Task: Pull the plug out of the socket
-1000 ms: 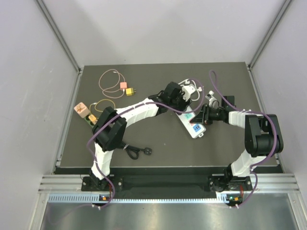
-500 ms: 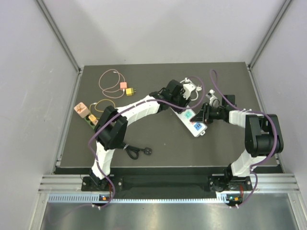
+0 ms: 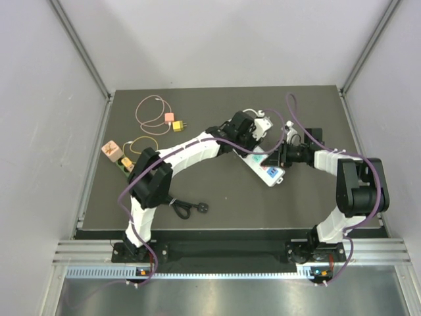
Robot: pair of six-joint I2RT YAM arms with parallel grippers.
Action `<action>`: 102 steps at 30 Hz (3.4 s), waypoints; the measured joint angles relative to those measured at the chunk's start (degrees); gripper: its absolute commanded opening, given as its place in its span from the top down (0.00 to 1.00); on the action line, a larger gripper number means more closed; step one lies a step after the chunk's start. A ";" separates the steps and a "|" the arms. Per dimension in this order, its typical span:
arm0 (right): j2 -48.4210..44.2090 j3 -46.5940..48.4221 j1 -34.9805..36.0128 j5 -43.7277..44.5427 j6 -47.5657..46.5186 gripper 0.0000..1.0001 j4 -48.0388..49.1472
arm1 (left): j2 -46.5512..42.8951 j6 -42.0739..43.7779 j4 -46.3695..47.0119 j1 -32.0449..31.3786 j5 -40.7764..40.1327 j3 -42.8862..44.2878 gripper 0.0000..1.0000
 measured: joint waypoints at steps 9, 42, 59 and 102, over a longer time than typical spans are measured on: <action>-0.33 0.02 0.15 -1.20 -1.86 1.00 -0.09 | -0.92 2.08 -1.62 -0.81 -1.70 1.33 1.00; -1.46 0.35 -0.28 4.59 -0.92 1.00 0.90 | -0.74 -7.30 -15.23 -6.21 -10.05 12.33 1.00; -1.49 -0.09 -4.42 3.23 0.26 1.00 1.66 | -17.25 -24.79 5.62 28.74 5.01 -16.98 1.00; -1.49 -0.50 -5.11 1.68 2.25 1.00 2.38 | 12.85 -32.74 6.10 40.41 -1.68 9.27 0.24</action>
